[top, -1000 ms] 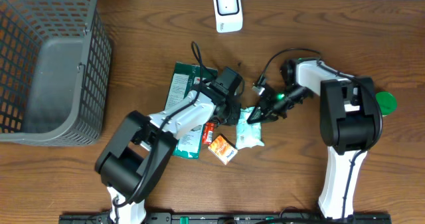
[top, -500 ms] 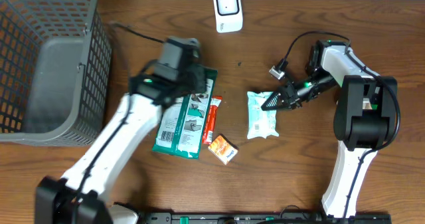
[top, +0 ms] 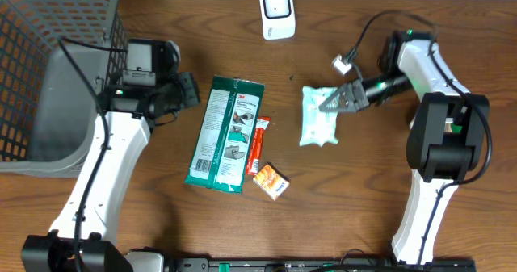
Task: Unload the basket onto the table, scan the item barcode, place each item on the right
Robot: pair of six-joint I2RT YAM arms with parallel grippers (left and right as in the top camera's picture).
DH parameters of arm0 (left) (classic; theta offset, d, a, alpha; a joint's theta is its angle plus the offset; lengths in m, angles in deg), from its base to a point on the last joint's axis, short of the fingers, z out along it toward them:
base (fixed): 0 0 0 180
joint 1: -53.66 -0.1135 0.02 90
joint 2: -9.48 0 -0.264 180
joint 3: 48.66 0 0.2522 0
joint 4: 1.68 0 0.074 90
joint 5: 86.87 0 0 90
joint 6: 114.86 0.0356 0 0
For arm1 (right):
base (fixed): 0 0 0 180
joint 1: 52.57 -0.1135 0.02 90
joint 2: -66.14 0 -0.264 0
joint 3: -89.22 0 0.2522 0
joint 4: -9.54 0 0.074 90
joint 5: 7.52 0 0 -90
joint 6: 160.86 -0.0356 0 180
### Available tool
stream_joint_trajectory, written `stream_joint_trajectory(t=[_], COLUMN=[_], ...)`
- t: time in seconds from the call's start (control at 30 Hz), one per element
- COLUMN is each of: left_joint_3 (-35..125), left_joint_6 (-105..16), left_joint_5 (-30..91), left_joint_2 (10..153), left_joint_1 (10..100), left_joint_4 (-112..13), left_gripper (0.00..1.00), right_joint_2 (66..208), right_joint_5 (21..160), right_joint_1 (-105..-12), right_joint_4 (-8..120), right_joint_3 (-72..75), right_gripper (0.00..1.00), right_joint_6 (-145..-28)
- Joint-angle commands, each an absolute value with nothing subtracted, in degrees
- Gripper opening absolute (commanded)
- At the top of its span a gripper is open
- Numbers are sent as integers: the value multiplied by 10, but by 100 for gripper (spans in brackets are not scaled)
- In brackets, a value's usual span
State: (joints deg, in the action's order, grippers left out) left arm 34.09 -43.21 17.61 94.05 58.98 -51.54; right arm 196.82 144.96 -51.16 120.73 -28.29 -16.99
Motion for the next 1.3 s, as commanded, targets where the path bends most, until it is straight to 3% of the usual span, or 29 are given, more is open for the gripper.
stream_joint_trajectory(t=[0.0,0.13,0.17,0.2,0.33,0.37,0.4,0.57,0.8,1.03,1.27], left_joint_3=[354,354,354,354,354,354,354,354,354,354,354], left_joint_6=[-409,-409,-409,-410,-409,-409,-410,-410,-410,-410,-410], left_joint_5=[179,178,167,158,139,139,139,140,140,140,140], left_joint_2=[937,937,937,937,937,937,937,937,937,937,937], left_joint_1=[569,558,556,556,556,556,556,556,556,556,556], left_joint_4=[-524,-525,-520,-519,-518,-519,-519,-519,-519,-519,-519], left_gripper=[26,29,45,52,65,78,80,81,82,82,82], right_joint_2=[1951,1938,1938,1938,1938,1938,1938,1938,1938,1939,1939], right_joint_5=[1387,1337,1282,1249,1126,1053,1003,826,711,596,591], right_joint_1=[-508,-509,-512,-516,-542,-557,-567,-623,-711,-793,-811], right_joint_4=[1208,1208,1206,1206,1206,1206,1205,1179,1085,937,761], right_joint_3=[-374,-497,-553,-584,-708,-763,-798,-907,-930,-892,-770], right_gripper=[1,1,1,1,1,1,1,1,1,1,1], right_joint_6=[-262,-413,-472,-496,-580,-609,-621,-631,-558,-494,-474])
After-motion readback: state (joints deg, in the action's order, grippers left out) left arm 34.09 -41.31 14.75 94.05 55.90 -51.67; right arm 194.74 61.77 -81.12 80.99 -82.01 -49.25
